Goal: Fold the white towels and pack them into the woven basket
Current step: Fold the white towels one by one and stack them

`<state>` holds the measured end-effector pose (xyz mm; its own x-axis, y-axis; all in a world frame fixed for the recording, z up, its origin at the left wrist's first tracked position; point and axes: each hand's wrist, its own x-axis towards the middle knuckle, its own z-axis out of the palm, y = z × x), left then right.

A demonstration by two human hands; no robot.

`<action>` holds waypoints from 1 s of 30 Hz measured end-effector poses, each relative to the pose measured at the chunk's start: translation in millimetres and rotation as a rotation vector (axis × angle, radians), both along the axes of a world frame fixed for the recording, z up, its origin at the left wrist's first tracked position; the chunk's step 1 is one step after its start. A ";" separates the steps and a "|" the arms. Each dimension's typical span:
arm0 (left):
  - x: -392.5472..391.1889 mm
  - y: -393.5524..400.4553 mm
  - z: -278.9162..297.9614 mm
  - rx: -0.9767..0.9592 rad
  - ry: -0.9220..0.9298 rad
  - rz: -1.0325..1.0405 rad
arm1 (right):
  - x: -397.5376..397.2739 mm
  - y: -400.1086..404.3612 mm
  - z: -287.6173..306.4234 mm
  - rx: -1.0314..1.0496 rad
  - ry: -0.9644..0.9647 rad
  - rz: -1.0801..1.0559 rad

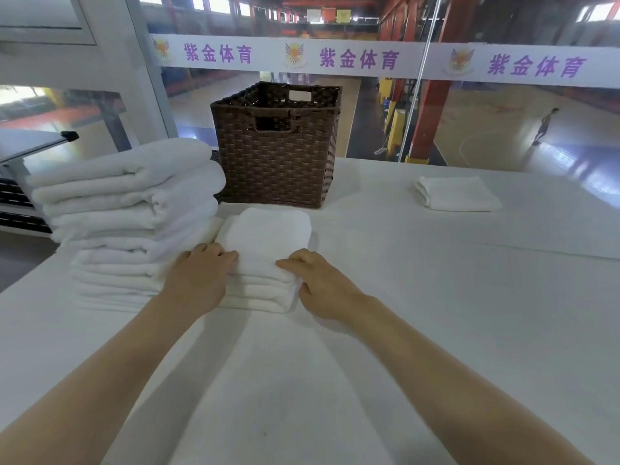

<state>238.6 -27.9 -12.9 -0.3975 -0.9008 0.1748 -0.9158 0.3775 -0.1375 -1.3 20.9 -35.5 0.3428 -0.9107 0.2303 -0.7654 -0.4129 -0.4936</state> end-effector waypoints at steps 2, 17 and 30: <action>-5.8 2.4 -1.8 -0.027 0.065 -0.037 | -11.8 5.6 2.6 0.032 -0.087 -0.017; -194.5 36.0 -41.4 0.251 0.210 -0.507 | -187.4 33.5 -41.5 0.076 0.147 -0.874; -303.9 -45.2 -64.6 0.273 0.307 -0.320 | -256.8 -31.7 -39.1 0.020 0.333 -1.009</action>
